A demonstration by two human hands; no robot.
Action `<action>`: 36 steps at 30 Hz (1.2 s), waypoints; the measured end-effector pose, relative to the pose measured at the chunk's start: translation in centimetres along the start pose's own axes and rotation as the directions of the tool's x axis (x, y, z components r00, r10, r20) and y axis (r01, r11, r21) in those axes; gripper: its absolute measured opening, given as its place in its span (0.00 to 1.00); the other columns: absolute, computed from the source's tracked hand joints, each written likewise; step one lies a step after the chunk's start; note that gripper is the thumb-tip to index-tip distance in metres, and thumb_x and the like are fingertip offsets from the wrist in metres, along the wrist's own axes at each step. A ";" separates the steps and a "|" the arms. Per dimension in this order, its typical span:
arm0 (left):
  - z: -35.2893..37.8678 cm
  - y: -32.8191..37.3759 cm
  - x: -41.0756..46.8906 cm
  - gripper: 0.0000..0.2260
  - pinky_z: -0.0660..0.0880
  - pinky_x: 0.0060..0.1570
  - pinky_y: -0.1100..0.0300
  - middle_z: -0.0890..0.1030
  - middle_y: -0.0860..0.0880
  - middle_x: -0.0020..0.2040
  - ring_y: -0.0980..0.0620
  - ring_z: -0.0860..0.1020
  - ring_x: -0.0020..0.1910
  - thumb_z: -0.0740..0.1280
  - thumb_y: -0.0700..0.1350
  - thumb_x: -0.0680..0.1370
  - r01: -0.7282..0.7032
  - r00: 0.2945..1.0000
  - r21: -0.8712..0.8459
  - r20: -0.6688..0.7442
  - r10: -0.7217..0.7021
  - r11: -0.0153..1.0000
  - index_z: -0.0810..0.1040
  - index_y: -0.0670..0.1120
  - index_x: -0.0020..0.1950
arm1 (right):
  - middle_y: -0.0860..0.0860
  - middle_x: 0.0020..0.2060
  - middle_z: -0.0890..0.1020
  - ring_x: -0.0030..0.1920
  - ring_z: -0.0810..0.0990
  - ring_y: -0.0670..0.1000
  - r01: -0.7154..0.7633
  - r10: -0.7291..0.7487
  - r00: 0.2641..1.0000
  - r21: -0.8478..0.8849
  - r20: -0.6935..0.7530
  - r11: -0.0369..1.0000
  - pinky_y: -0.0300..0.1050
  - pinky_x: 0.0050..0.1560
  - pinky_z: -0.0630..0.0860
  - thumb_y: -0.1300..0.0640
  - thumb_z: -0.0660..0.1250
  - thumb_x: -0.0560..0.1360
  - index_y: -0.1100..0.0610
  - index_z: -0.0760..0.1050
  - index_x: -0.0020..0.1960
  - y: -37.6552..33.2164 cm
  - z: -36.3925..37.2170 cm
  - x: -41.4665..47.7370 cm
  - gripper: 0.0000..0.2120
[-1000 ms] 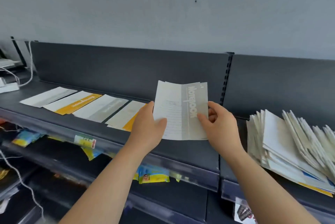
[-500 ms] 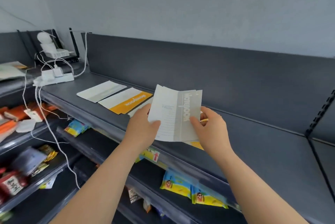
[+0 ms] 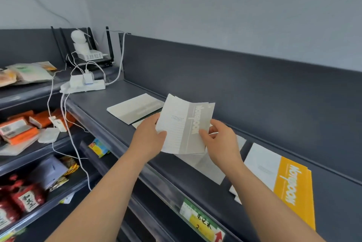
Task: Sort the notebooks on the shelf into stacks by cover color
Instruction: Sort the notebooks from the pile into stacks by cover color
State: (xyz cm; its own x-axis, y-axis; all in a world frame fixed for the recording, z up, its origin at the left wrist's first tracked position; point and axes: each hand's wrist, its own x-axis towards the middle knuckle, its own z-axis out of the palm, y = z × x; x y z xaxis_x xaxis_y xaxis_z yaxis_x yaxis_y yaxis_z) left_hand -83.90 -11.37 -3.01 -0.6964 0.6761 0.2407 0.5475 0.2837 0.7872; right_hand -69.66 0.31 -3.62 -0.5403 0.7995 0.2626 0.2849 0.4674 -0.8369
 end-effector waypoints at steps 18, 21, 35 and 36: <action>-8.9 -14.7 19.4 0.13 0.69 0.41 0.58 0.77 0.49 0.49 0.49 0.75 0.47 0.58 0.36 0.75 -0.109 0.977 0.130 0.195 0.083 0.985 0.75 0.49 0.54 | 0.53 0.34 0.79 0.34 0.77 0.54 -0.179 0.163 0.981 -0.164 -0.102 0.970 0.46 0.33 0.72 0.58 0.65 0.74 0.61 0.77 0.42 -5.1 19.0 11.5 0.07; -9.4 -16.5 21.2 0.07 0.71 0.41 0.54 0.77 0.48 0.45 0.45 0.74 0.46 0.59 0.37 0.74 -0.095 0.974 0.201 0.219 0.049 0.975 0.72 0.48 0.46 | 0.50 0.31 0.76 0.30 0.71 0.49 -0.221 0.198 0.973 -0.233 -0.117 0.947 0.41 0.29 0.66 0.58 0.64 0.73 0.60 0.72 0.36 -5.3 21.0 12.4 0.09; -9.8 -19.1 24.3 0.19 0.71 0.57 0.49 0.74 0.40 0.62 0.39 0.72 0.60 0.58 0.34 0.75 -0.018 0.949 0.208 0.312 -0.049 0.978 0.67 0.36 0.66 | 0.50 0.31 0.75 0.34 0.73 0.53 -0.234 0.219 0.972 -0.506 -0.090 0.830 0.44 0.41 0.70 0.58 0.64 0.72 0.53 0.62 0.30 -6.3 24.3 13.6 0.15; -10.0 -19.3 24.4 0.19 0.71 0.57 0.49 0.74 0.40 0.62 0.39 0.72 0.60 0.59 0.34 0.75 -0.009 0.949 0.209 0.310 -0.058 0.978 0.67 0.36 0.66 | 0.50 0.31 0.75 0.33 0.73 0.52 -0.234 0.217 0.972 -0.490 -0.093 0.840 0.44 0.41 0.70 0.58 0.64 0.72 0.53 0.61 0.30 -6.3 24.5 13.7 0.15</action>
State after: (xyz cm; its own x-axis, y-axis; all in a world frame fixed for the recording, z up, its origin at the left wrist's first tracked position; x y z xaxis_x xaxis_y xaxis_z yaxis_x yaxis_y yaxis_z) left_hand -116.13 -7.11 -6.69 -0.5486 0.8361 0.0067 0.6386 0.4138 0.6488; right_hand -98.30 -0.92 -6.50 -0.3893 0.9134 0.1187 0.7536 0.3899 -0.5292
